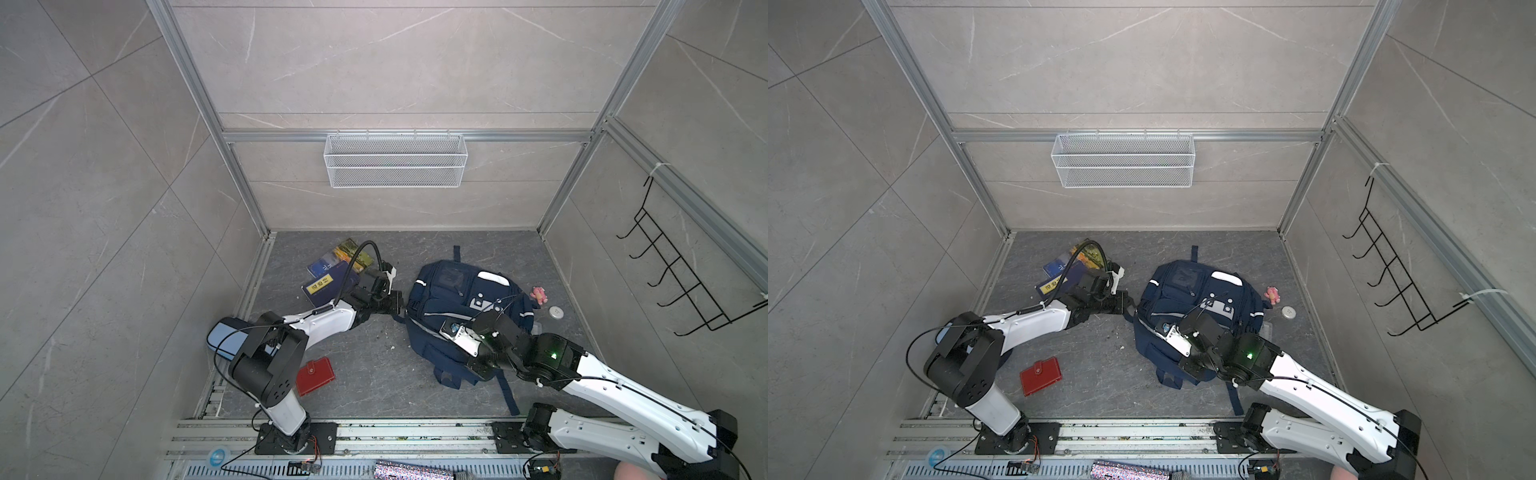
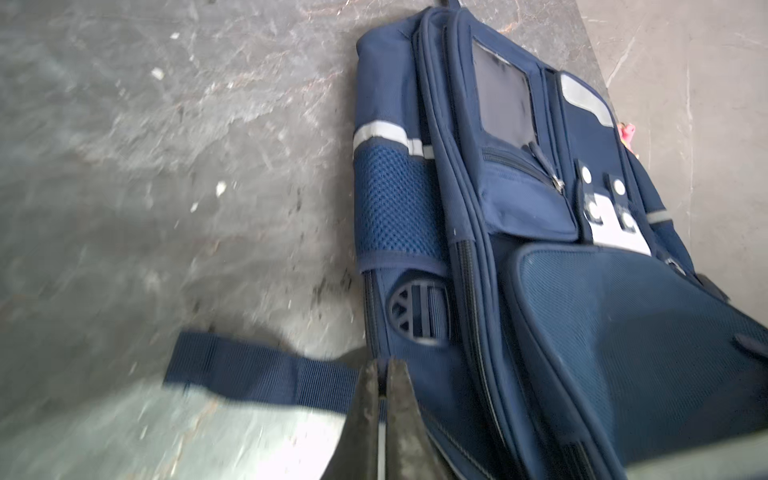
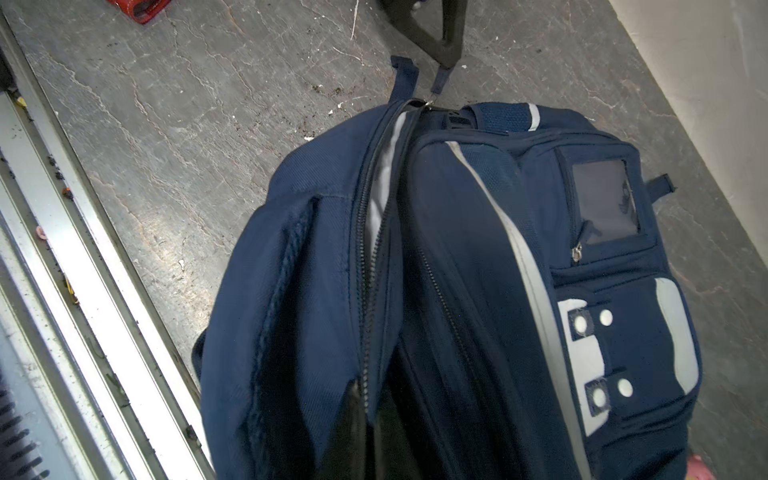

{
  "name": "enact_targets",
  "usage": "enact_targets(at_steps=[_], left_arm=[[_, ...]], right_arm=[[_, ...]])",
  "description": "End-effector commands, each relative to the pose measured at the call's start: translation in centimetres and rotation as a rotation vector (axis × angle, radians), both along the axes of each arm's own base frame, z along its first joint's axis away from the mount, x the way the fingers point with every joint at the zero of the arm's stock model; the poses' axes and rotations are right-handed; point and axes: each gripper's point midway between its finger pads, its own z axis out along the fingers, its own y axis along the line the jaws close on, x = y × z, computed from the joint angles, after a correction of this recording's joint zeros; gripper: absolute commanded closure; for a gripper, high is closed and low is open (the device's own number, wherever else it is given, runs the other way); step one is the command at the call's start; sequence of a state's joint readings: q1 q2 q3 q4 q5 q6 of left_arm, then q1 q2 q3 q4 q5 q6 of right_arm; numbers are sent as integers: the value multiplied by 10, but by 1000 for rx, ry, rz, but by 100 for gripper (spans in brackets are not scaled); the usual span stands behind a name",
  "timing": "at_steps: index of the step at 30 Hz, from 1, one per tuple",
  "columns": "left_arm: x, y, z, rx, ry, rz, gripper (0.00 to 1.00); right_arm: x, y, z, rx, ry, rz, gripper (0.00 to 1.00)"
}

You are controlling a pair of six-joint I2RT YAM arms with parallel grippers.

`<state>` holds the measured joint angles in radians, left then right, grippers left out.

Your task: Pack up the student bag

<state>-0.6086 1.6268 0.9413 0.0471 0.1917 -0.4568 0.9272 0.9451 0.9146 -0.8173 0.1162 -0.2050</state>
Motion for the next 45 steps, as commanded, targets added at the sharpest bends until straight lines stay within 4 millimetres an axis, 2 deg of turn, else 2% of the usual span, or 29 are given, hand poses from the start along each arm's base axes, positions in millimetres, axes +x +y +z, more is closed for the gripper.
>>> enact_targets(at_steps=[1,3,4,5,7,8,9,10,13,15,19,23,27,32,35,39,43,45], left_arm=[[-9,8,27,0,-79,22,100],[-25,4,29,-1,-81,5,100],[-32,2,32,-7,-86,-2,100],[-39,0,33,-9,-86,-8,100],[-52,-7,37,-25,-88,-20,100],[-58,-11,40,-34,-89,-30,100],[-64,-16,44,-44,-91,-37,100],[-68,-19,47,-56,-90,-37,100],[-78,-23,57,-118,-87,-13,100],[-81,-22,64,-151,-94,8,100],[-82,-22,79,-194,-117,16,100],[-78,-23,94,-218,-146,17,100],[-70,-30,99,-205,-155,6,100],[-43,-19,92,-188,-130,67,100],[-38,-22,99,-155,-150,35,100],[-42,-26,101,-222,-143,19,100],[-46,-27,110,-288,-146,20,100],[-46,-27,114,-300,-152,26,100]], right_arm=[[11,8,17,58,-31,-43,93],[14,8,14,44,-23,-52,92],[14,9,12,37,-12,-50,89],[12,12,10,33,5,-34,82],[3,20,9,28,57,25,54],[0,25,10,34,84,53,29],[-2,30,12,44,102,69,9],[-3,34,14,54,110,80,2],[-2,46,23,100,122,97,1],[-4,51,20,120,154,92,1],[-9,52,-7,137,229,39,2],[-17,58,-23,200,299,12,2],[-14,58,-30,166,309,1,4],[-7,53,-28,148,279,-39,5],[-5,50,-39,99,304,-70,7],[1,68,-41,154,344,-94,18],[-10,94,-43,197,376,-18,21],[-13,97,-46,195,367,6,20]])
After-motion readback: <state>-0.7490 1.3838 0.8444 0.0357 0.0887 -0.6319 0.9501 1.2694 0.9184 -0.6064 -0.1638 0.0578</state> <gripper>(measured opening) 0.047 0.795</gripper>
